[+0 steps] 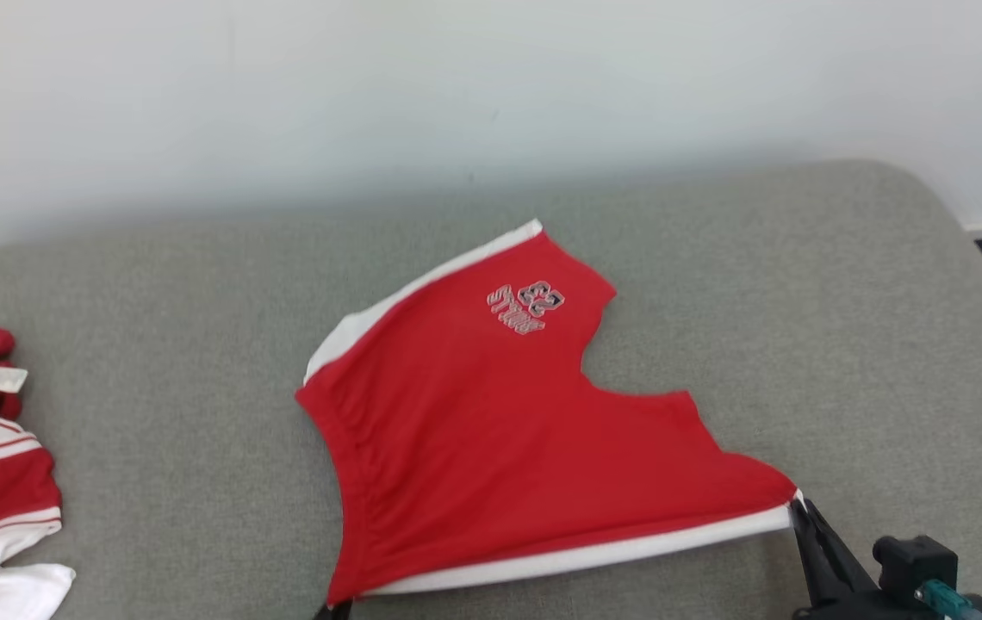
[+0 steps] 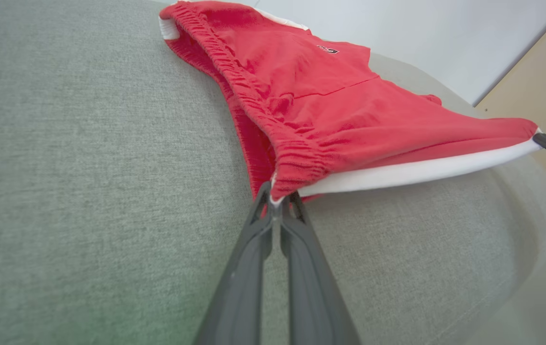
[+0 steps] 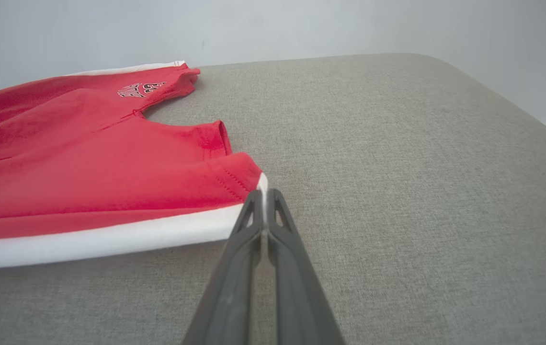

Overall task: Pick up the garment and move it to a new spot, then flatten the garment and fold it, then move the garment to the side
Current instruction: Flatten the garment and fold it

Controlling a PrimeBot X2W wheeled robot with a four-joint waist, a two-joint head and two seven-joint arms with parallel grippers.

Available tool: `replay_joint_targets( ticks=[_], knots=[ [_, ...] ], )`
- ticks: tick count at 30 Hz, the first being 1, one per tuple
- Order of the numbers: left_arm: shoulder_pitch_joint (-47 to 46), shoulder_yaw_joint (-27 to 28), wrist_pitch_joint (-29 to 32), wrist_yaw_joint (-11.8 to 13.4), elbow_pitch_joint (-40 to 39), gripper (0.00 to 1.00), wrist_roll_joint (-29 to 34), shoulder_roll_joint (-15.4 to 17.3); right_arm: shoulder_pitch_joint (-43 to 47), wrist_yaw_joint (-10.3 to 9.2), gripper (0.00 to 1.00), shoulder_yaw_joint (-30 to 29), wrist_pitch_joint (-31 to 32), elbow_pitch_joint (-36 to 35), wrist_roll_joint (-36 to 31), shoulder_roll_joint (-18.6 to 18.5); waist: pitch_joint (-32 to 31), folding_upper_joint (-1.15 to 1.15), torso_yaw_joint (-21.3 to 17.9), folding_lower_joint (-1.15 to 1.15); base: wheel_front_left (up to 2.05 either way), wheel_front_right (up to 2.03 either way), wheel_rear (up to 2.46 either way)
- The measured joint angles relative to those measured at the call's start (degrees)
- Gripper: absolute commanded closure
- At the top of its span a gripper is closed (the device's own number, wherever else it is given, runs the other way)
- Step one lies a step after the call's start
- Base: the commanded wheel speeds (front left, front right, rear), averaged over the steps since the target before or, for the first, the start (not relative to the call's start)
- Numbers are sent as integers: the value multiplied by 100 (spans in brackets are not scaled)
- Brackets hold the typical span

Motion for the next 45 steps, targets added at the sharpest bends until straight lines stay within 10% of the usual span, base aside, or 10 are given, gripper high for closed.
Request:
replay_joint_targets(
  ticks=[20, 45],
  knots=[
    [617, -141, 0, 3, -343, 100, -43, -182, 487, -9, 100, -123, 1, -506, -221, -232, -396, 1, 253, 1, 0, 0, 0],
    [-2817, -634, -1, 32, 246, 100, -778, -381, -4164, -33, 100, 853, -2, 1621, -438, -969, 1543, 2, 1397, 4, 0, 0, 0]
  ],
)
